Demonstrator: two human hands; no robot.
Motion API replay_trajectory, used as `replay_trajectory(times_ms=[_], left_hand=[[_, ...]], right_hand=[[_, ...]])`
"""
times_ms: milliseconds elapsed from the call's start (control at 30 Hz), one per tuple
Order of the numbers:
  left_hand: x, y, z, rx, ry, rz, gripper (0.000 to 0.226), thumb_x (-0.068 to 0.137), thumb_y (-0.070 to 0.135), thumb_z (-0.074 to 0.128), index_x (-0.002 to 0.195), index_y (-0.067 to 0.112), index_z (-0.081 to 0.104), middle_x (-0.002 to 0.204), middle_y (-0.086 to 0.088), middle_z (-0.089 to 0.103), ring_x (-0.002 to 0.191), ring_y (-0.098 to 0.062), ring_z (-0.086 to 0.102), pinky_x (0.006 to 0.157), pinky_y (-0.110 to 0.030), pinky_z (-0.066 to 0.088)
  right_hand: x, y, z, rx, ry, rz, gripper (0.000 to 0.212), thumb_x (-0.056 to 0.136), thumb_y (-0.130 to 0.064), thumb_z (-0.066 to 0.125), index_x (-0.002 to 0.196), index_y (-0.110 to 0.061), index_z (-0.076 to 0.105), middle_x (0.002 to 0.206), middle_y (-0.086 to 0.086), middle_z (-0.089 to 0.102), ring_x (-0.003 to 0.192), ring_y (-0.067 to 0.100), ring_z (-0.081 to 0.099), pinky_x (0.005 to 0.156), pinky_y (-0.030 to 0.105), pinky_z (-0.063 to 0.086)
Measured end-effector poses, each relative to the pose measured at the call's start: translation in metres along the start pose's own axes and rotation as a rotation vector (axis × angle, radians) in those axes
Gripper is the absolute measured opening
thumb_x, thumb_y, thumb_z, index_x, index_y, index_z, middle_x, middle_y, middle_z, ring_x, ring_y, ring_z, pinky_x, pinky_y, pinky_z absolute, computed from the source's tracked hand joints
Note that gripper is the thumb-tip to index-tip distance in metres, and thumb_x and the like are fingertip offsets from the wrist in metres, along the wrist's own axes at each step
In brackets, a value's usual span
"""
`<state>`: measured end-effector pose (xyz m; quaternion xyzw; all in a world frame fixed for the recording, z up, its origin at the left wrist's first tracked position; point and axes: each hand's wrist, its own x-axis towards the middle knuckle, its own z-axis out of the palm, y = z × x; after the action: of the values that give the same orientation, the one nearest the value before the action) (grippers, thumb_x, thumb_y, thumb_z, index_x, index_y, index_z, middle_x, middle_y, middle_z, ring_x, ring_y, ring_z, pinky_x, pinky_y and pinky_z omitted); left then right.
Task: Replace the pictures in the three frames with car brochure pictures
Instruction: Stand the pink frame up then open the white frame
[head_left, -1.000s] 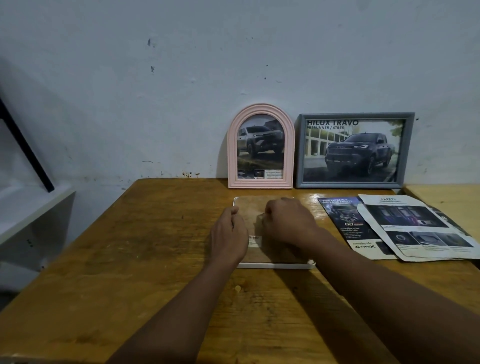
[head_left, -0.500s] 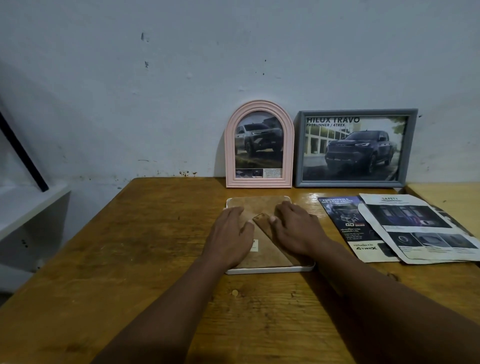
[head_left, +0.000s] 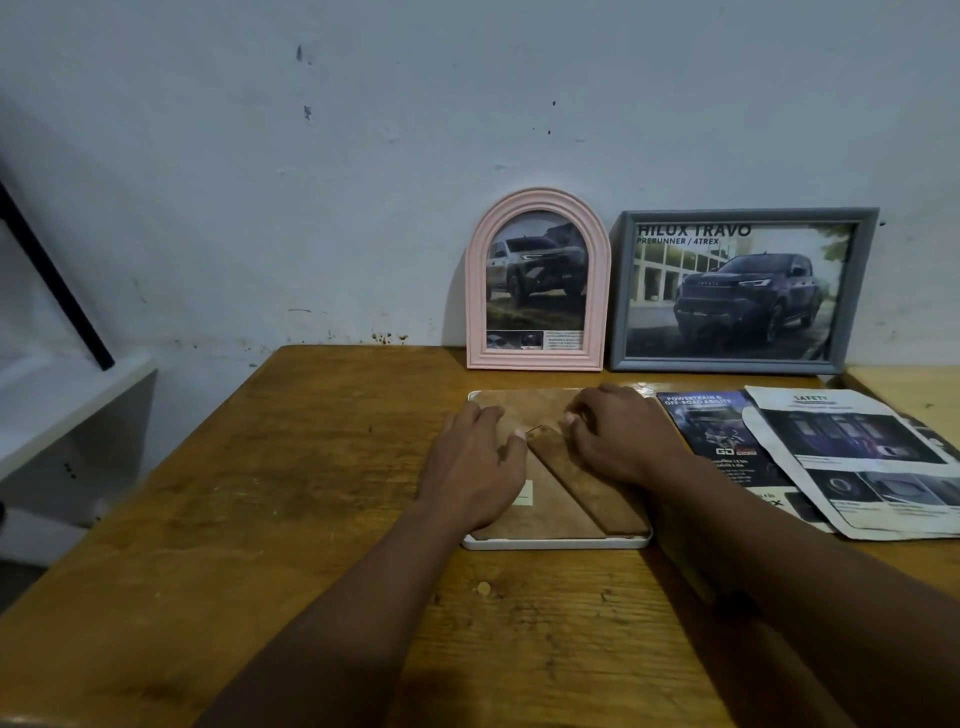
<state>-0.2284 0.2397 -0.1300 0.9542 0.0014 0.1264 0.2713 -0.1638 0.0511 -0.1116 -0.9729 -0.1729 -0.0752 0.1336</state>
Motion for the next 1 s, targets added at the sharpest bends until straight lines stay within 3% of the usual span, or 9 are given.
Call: replay_trajectory(times_ms=[167,267,333,467,633,700,800,867,1000], left_hand=[[0.019,0.004,0.001,0.156,-0.021,0.015,0.056,0.105,0.049,0.032,0.153,0.022,0.037,0.154,-0.004,0.038,0.14,-0.023,0.03,0.111,-0.044,0.035],[0.022,0.004,0.008,0.217,-0.156,0.075,0.062,0.107,0.049,0.026,0.162,0.023,0.015,0.168,-0.002,0.017,0.156,-0.023,0.007,0.123,-0.044,0.014],[0.025,0.003,0.008,0.242,-0.204,0.09,0.063,0.108,0.047,0.024,0.163,0.019,0.013,0.169,-0.003,0.016,0.156,-0.022,0.007,0.125,-0.042,0.009],[0.029,0.006,0.005,0.336,-0.189,0.105,0.064,0.107,0.047,0.026,0.161,0.014,0.019,0.166,-0.008,0.025,0.154,-0.024,0.019,0.124,-0.042,0.018],[0.022,0.013,0.006,0.365,-0.137,0.072,0.064,0.106,0.05,0.027,0.162,0.022,0.014,0.162,-0.006,0.035,0.15,-0.027,0.03,0.12,-0.046,0.024],[0.018,0.017,0.002,0.457,-0.077,0.07,0.063,0.104,0.05,0.029,0.16,0.022,0.02,0.153,-0.007,0.048,0.137,-0.028,0.048,0.11,-0.047,0.039],[0.012,0.023,-0.005,0.505,-0.029,0.098,0.056,0.103,0.048,0.033,0.152,0.021,0.034,0.139,-0.006,0.059,0.117,-0.026,0.061,0.091,-0.043,0.051],[0.008,0.024,-0.009,0.423,-0.031,0.073,0.055,0.103,0.05,0.036,0.151,0.022,0.037,0.138,-0.005,0.06,0.116,-0.024,0.061,0.088,-0.041,0.052],[0.0,0.019,-0.009,0.272,-0.084,0.041,0.056,0.102,0.051,0.041,0.152,0.024,0.037,0.145,-0.005,0.054,0.128,-0.025,0.053,0.097,-0.042,0.049]], right_hand=[[-0.004,-0.002,0.013,-0.071,0.07,-0.022,0.045,0.098,-0.052,0.034,0.126,-0.023,0.052,0.124,0.003,0.057,0.117,0.021,0.05,0.099,0.043,0.04],[-0.003,-0.001,0.016,-0.099,0.075,-0.059,0.047,0.1,-0.05,0.029,0.136,-0.024,0.045,0.137,0.003,0.052,0.131,0.022,0.042,0.104,0.045,0.036],[-0.003,-0.002,0.016,-0.098,0.049,-0.076,0.046,0.101,-0.046,0.03,0.138,-0.022,0.044,0.137,0.004,0.053,0.126,0.021,0.047,0.102,0.042,0.038],[-0.003,-0.006,0.011,-0.152,0.048,-0.085,0.046,0.102,-0.045,0.029,0.136,-0.018,0.046,0.133,0.007,0.058,0.119,0.024,0.053,0.097,0.042,0.042],[-0.015,-0.016,0.007,-0.233,0.117,-0.042,0.045,0.1,-0.043,0.031,0.132,-0.016,0.047,0.121,0.009,0.065,0.11,0.026,0.058,0.092,0.042,0.044],[-0.019,-0.017,0.006,-0.221,0.149,-0.013,0.042,0.099,-0.043,0.034,0.127,-0.015,0.05,0.113,0.009,0.067,0.102,0.026,0.06,0.087,0.04,0.046],[-0.02,-0.012,0.006,0.016,0.187,0.044,0.035,0.099,-0.041,0.041,0.123,-0.017,0.05,0.108,0.008,0.065,0.09,0.024,0.061,0.078,0.04,0.051],[-0.022,-0.008,0.003,0.17,0.209,0.13,0.035,0.099,-0.041,0.043,0.126,-0.02,0.047,0.116,0.01,0.061,0.098,0.025,0.059,0.082,0.041,0.05],[-0.024,-0.003,-0.004,0.117,0.135,0.245,0.034,0.098,-0.045,0.042,0.121,-0.021,0.049,0.107,0.008,0.067,0.111,0.029,0.056,0.101,0.049,0.035]])
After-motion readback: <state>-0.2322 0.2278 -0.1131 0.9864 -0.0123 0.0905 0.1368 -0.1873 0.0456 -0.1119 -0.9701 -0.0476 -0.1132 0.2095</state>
